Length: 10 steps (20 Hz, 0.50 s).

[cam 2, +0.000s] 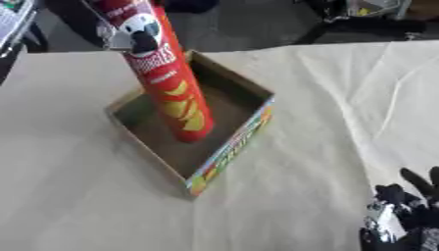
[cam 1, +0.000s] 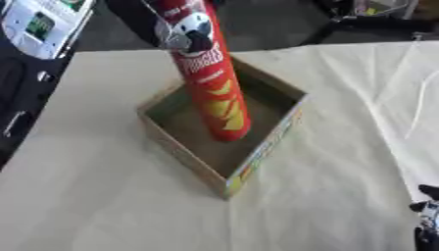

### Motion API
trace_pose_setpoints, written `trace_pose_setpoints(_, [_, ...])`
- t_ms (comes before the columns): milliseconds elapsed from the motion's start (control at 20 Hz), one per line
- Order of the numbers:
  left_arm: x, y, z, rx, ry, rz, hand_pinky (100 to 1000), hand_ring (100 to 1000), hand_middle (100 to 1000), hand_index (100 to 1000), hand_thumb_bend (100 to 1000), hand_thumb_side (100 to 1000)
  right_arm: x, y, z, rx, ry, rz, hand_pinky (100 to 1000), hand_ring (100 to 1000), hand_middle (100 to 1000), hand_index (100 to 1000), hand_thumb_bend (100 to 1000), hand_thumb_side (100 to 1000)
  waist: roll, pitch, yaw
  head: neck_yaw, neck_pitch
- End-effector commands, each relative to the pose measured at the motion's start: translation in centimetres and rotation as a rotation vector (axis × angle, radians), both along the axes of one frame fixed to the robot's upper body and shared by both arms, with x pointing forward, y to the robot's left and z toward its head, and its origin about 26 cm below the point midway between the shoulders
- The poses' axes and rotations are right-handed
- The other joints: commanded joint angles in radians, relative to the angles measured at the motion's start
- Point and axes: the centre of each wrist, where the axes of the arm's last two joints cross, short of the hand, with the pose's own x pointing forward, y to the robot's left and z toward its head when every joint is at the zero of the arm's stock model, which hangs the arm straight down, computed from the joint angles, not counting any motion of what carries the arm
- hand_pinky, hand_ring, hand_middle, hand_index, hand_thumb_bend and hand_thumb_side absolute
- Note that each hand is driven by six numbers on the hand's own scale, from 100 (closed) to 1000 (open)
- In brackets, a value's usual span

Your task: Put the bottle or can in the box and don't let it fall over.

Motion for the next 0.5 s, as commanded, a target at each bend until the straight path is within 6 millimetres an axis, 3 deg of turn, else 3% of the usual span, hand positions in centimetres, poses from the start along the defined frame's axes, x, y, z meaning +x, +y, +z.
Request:
trace_pose_setpoints(50, [-0.1, 0.3, 0.8, 0.365, -0.194, -0.148, 930, 932, 823, 817, 100, 566, 0.0, 0.2, 0.4, 0.004, -0.021, -0.001, 382, 569, 732, 947, 100, 648, -0.002, -0.014, 0.000, 0.001, -0.014])
trace_pose_setpoints(100, [-0.1, 0.5, 0.9, 0.361, -0.198, -0.147, 965, 956, 867, 855, 100, 723, 0.0, 0.2, 0.5, 0.004, -0.021, -0.001, 382, 569, 732, 947, 100, 653, -0.002, -0.012, 0.001, 0.000, -0.014])
trace_pose_setpoints(150, [-0.1, 0.6, 1.0, 0.358, -0.201, -0.143, 1000, 989, 936, 906, 100, 1000, 0.1, 0.2, 0.5, 0.005, -0.022, -0.001, 382, 569, 732, 947, 100, 653, -0.002, -0.011, 0.001, 0.000, -0.014])
trace_pose_setpoints(250, [-0.1, 1.0, 1.3, 0.348, -0.203, -0.131, 1000, 1000, 1000, 953, 100, 1000, 0.1, 0.3, 0.5, 0.006, -0.023, -0.001, 382, 569, 732, 947, 100, 653, -0.003, -0.010, 0.002, -0.001, -0.013])
trace_pose_setpoints(500, [-0.1, 1.4, 1.5, 0.301, -0.179, -0.132, 1000, 1000, 990, 961, 100, 1000, 0.1, 0.2, 0.5, 0.004, -0.023, -0.001, 383, 569, 732, 946, 100, 654, -0.003, -0.013, 0.002, -0.001, -0.010])
